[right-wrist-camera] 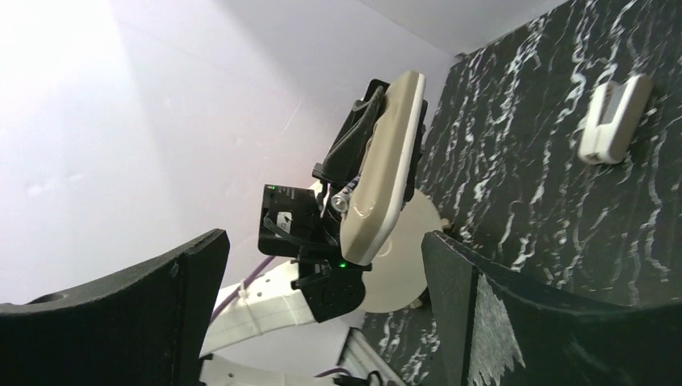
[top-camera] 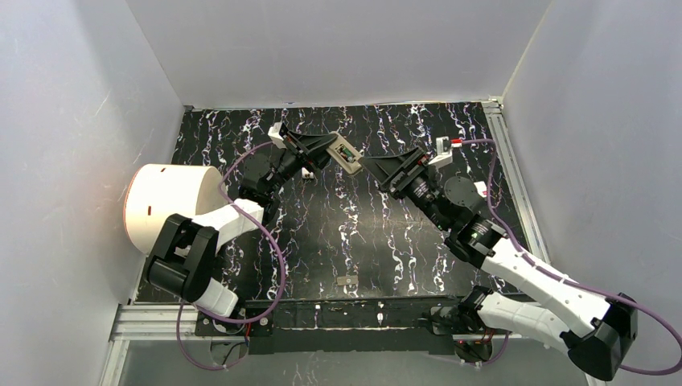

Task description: Load the batteries into the remote control

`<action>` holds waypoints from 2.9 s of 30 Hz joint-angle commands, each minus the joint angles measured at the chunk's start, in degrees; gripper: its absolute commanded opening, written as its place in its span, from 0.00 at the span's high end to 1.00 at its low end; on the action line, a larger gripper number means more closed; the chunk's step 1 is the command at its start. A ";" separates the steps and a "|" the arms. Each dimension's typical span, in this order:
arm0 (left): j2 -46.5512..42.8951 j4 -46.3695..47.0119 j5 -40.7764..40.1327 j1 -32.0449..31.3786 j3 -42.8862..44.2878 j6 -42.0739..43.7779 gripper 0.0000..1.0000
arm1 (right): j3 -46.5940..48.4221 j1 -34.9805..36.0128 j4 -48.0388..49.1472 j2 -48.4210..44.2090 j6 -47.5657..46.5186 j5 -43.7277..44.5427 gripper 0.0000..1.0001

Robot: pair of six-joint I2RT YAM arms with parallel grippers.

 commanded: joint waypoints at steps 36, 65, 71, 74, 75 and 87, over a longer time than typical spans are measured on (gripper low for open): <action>-2.43 3.89 -0.27 -0.20 -2.07 2.86 1.00 | -4.50 -0.09 15.95 9.72 22.84 -2.86 0.43; -3.56 3.89 1.38 -0.60 -0.33 6.40 1.00 | -5.12 -0.77 15.01 12.76 24.86 -4.10 0.49; -3.88 3.93 1.76 -0.57 -0.16 6.88 1.00 | -4.04 -0.87 11.47 13.87 24.25 -4.81 0.51; -4.23 3.98 1.92 -0.56 -0.16 7.22 1.00 | -3.90 -1.11 10.12 13.76 24.22 -4.65 0.53; -4.40 3.95 2.05 -0.56 -0.16 7.45 1.00 | -3.87 -1.14 9.60 13.81 24.12 -4.56 0.54; -5.45 2.16 1.41 -0.55 -0.09 9.39 1.00 | -2.72 -1.41 12.04 13.73 17.13 -9.19 0.30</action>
